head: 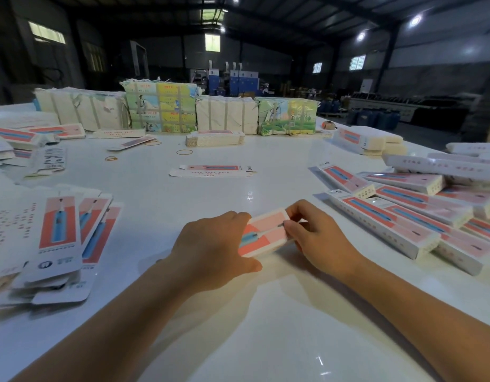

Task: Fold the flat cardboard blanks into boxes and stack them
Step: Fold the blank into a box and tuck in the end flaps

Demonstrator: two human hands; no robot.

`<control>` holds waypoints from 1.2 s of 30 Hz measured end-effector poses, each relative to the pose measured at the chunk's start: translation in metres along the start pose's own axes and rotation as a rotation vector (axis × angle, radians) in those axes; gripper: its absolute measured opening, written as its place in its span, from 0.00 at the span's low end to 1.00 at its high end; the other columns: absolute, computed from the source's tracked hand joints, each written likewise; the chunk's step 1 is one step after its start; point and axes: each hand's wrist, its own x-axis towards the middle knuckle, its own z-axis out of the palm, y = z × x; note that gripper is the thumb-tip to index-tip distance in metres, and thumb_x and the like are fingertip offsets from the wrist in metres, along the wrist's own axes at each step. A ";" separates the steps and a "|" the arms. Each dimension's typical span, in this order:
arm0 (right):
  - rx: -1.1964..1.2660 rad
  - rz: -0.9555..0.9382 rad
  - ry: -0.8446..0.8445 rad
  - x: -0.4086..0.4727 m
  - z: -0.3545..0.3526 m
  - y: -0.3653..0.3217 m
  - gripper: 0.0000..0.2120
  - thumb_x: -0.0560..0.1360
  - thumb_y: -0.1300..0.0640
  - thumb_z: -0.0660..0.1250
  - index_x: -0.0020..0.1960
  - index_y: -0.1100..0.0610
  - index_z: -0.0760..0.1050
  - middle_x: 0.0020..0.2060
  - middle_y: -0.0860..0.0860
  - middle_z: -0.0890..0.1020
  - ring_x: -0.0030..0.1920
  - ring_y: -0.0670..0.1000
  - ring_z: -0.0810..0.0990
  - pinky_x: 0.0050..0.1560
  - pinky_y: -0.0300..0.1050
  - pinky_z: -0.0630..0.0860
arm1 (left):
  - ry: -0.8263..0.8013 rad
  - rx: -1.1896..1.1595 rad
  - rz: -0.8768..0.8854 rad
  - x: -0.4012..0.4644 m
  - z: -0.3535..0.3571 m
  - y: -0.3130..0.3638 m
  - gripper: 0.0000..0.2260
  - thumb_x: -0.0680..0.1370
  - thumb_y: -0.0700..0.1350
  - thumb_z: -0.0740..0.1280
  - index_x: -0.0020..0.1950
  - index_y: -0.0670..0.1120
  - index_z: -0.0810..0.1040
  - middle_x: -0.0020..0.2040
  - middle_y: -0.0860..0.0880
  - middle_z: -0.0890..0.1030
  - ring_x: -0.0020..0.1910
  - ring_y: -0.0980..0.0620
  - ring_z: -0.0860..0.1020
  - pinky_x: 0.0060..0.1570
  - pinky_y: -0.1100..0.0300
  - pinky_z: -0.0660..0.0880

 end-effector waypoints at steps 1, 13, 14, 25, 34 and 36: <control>-0.021 -0.004 -0.011 -0.001 -0.001 -0.001 0.05 0.79 0.60 0.60 0.45 0.54 0.72 0.41 0.49 0.79 0.34 0.43 0.74 0.35 0.32 0.68 | 0.007 0.012 0.009 -0.001 0.001 0.001 0.28 0.70 0.66 0.65 0.64 0.56 0.64 0.58 0.57 0.73 0.50 0.53 0.75 0.43 0.61 0.69; 0.968 0.336 -0.035 0.009 -0.010 -0.009 0.25 0.70 0.58 0.70 0.66 0.56 0.68 0.56 0.57 0.80 0.56 0.59 0.80 0.52 0.58 0.80 | 0.176 -0.121 -0.052 -0.001 0.001 0.011 0.33 0.69 0.67 0.64 0.70 0.56 0.61 0.60 0.58 0.73 0.54 0.54 0.75 0.43 0.62 0.68; 1.111 0.359 -0.078 0.010 -0.009 -0.010 0.16 0.70 0.61 0.68 0.58 0.60 0.75 0.49 0.59 0.83 0.50 0.59 0.82 0.48 0.56 0.81 | 0.173 -0.111 -0.044 -0.001 0.001 0.012 0.33 0.70 0.67 0.64 0.70 0.56 0.61 0.60 0.58 0.72 0.54 0.53 0.75 0.42 0.62 0.66; 0.209 -0.072 0.104 -0.004 0.005 -0.009 0.20 0.81 0.45 0.52 0.48 0.56 0.78 0.43 0.52 0.83 0.41 0.48 0.81 0.45 0.44 0.80 | 0.294 0.052 0.008 -0.003 0.004 0.019 0.34 0.68 0.70 0.58 0.65 0.48 0.69 0.52 0.51 0.79 0.46 0.50 0.79 0.37 0.63 0.69; 0.968 0.128 -0.027 0.003 -0.006 -0.017 0.19 0.77 0.63 0.59 0.36 0.52 0.85 0.38 0.52 0.86 0.40 0.50 0.85 0.42 0.44 0.82 | 0.419 0.119 0.060 -0.003 -0.005 0.015 0.31 0.66 0.66 0.60 0.54 0.43 0.79 0.39 0.48 0.81 0.32 0.48 0.79 0.26 0.63 0.66; 0.977 0.110 -0.029 0.002 -0.005 -0.018 0.19 0.76 0.66 0.59 0.39 0.52 0.86 0.39 0.51 0.86 0.40 0.50 0.85 0.41 0.41 0.81 | 0.422 0.140 0.067 -0.002 -0.004 0.016 0.31 0.65 0.66 0.65 0.54 0.42 0.79 0.39 0.47 0.81 0.32 0.47 0.79 0.27 0.63 0.67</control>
